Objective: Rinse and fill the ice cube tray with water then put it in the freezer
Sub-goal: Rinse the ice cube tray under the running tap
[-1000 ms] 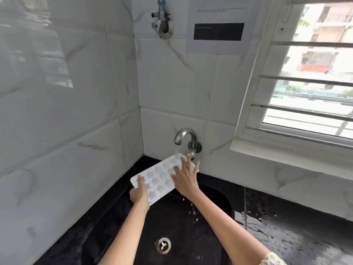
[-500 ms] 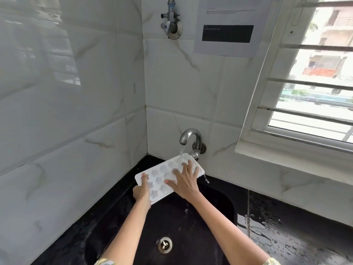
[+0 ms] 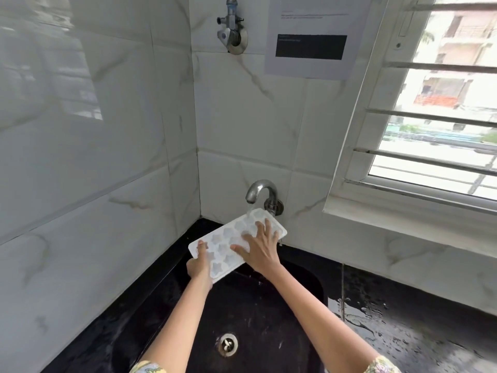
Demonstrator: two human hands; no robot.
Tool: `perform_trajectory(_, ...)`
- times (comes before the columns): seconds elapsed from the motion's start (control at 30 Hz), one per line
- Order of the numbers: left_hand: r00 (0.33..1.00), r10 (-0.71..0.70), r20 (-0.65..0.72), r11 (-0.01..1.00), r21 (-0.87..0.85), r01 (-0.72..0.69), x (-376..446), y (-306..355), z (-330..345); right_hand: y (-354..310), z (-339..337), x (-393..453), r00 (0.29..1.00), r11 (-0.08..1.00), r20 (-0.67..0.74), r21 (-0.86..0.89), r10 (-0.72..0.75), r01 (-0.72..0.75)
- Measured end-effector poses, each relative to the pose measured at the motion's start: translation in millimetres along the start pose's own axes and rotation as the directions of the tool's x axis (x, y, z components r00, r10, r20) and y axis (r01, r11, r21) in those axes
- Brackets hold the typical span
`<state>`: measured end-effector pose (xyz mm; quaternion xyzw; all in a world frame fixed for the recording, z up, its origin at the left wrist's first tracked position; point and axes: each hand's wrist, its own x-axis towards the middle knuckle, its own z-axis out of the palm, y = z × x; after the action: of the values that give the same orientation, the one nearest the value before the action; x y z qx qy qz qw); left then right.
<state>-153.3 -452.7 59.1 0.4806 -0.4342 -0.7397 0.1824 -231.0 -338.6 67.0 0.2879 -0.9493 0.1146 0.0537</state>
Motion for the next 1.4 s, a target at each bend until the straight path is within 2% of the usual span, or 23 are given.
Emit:
perform_trajectory(0.13, 0.999, 0.035, 0.015, 0.999, 0.034, -0.036, 1.1, -0.4, -1.3, -0.5, -5.5, -0.6, 0.999, 0.995, 0.008, -0.096, 0.039, -0.038)
perform_trajectory(0.3, 1.0, 0.014, 0.015, 1.0, 0.008, -0.014, 4.3, -0.2, -3.2, 3.4, -4.1, -4.7, 0.998, 0.999, 0.057, -0.019, 0.031, -0.03)
perform_trajectory(0.43, 0.999, 0.011, 0.033, 1.0, 0.021, -0.012, 3.4, -0.3, 0.8, -2.2, 1.0, -11.0, 0.992, 0.984, -0.121, -0.169, 0.035, -0.056)
perform_trajectory(0.57, 0.997, 0.035, 0.07, 0.997, 0.072, -0.04, 0.2, 6.6, 12.6, -3.4, 7.9, -12.6, 0.979, 0.994, -0.188, -0.082, -0.083, 0.068)
perform_trajectory(0.63, 0.994, 0.057, 0.092, 0.991, 0.119, -0.068, 2.5, 9.5, 17.1, -2.7, 1.7, -15.6, 0.996, 1.0, -0.085, -0.003, -0.016, 0.016)
perform_trajectory(0.7, 0.991, 0.072, 0.113, 0.986, 0.144, -0.088, 4.3, 14.4, 22.5, -1.3, -5.1, -17.8, 0.999, 0.999, -0.031, 0.025, -0.028, 0.029)
perform_trajectory(0.8, 0.986, 0.079, 0.147, 0.979, 0.177, -0.105, 1.6, 20.1, 32.1, 10.6, -17.5, -15.0, 0.999, 1.0, -0.036, 0.019, -0.018, 0.019)
perform_trajectory(0.87, 0.983, 0.088, 0.162, 0.973, 0.195, -0.119, 2.4, 21.3, 37.0, 12.7, -24.8, -11.6, 1.0, 0.999, -0.014, -0.04, 0.018, -0.018)
perform_trajectory(0.93, 0.98, 0.103, 0.172, 0.97, 0.203, -0.137, 4.3, 24.1, 38.5, 10.2, -27.0, -9.0, 1.0, 0.995, 0.026, -0.096, -0.013, 0.015)
perform_trajectory(1.0, 0.978, 0.105, 0.178, 0.969, 0.203, -0.141, 7.1, 26.5, 38.2, 12.0, -29.3, -7.9, 0.999, 0.996, 0.026, -0.076, -0.034, 0.036)
perform_trajectory(1.07, 0.977, 0.108, 0.182, 0.969, 0.2, -0.145, 9.0, 26.1, 37.5, 13.3, -30.3, -6.5, 1.0, 0.998, 0.024, -0.065, 0.004, -0.003)
perform_trajectory(1.17, 0.972, 0.121, 0.2, 0.967, 0.198, -0.161, 10.5, 23.8, 38.4, 6.9, -27.5, -8.0, 0.999, 0.989, 0.036, -0.145, 0.006, -0.001)
perform_trajectory(1.23, 0.974, 0.117, 0.195, 0.969, 0.194, -0.155, 11.4, 23.9, 38.6, 8.6, -24.8, -7.9, 0.998, 0.993, 0.056, -0.115, -0.014, 0.02)
perform_trajectory(1.4, 0.973, 0.124, 0.195, 0.962, 0.216, -0.166, 12.0, 23.6, 38.8, 7.4, -24.2, -5.9, 0.997, 0.994, 0.07, -0.107, 0.045, -0.037)
